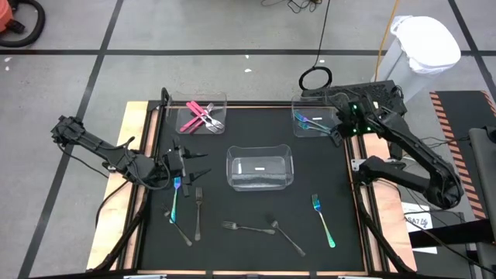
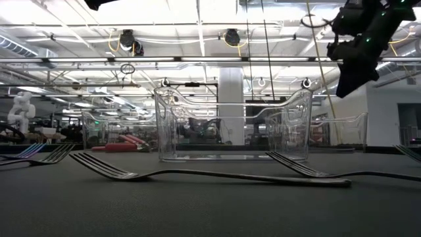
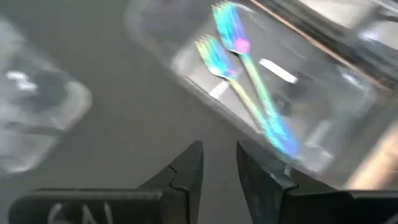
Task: Sort silverware by color (type)
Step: Put the blue fork into the right transparent bin
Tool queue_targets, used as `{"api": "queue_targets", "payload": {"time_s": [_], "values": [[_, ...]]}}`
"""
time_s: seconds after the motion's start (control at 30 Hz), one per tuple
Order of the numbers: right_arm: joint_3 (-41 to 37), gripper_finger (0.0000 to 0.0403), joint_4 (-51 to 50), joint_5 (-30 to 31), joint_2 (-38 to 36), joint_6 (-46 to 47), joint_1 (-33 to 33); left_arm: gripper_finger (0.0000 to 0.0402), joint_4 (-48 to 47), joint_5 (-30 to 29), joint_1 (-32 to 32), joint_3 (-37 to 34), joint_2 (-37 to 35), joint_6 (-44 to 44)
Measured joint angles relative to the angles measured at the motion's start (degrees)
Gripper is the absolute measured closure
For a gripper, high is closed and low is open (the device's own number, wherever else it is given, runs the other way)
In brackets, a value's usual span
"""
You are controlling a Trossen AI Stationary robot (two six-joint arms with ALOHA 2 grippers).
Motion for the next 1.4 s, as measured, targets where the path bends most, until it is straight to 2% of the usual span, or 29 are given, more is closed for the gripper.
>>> {"api": "queue_targets", "payload": {"time_s": [0.1, 0.27, 0.5, 0.6, 0.77, 0.9, 1.13, 1.4], "values": [[0.0, 0.0308, 0.51, -4.19, -2.49, 3.61, 3.16, 0.0164, 0.0, -0.01, -0.01, 0.0, 0.0, 0.0], [0.0, 0.0308, 0.59, -3.97, -5.36, 10.51, 11.75, 0.0164, 0.04, -0.01, 0.01, 0.0, 0.0, -0.02], [0.0, 0.0308, 0.78, 0.63, -5.47, 18.55, 25.52, 0.0164, 0.68, -0.02, 0.01, 0.0, 0.0, -1.46], [0.0, 0.0308, 2.06, 1.1, -4.75, 21.37, 31.08, 0.0164, 0.63, 0.51, 0.01, 0.0, 0.0, -1.46], [0.0, 0.0308, 5.73, 5.48, -2.85, 24.6, 39.4, 0.0164, 0.46, 1.21, -0.01, 0.0, 0.0, -1.51], [0.0, 0.0308, 11.14, 8.35, -0.87, 25.64, 45.86, 0.0164, -0.39, 1.27, 0.01, 0.0, 0.0, -3.02], [0.02, 0.0308, 22.55, 18.4, 5.61, 23.65, 56.31, 0.0164, -9.55, 1.3, 0.01, 0.0, 0.0, -13.79], [0.02, 0.0308, 31.08, 19.6, 17.03, 19.31, 63.43, 0.0164, -22.39, 1.12, 0.0, 0.0, 0.02, -25.73]]}}
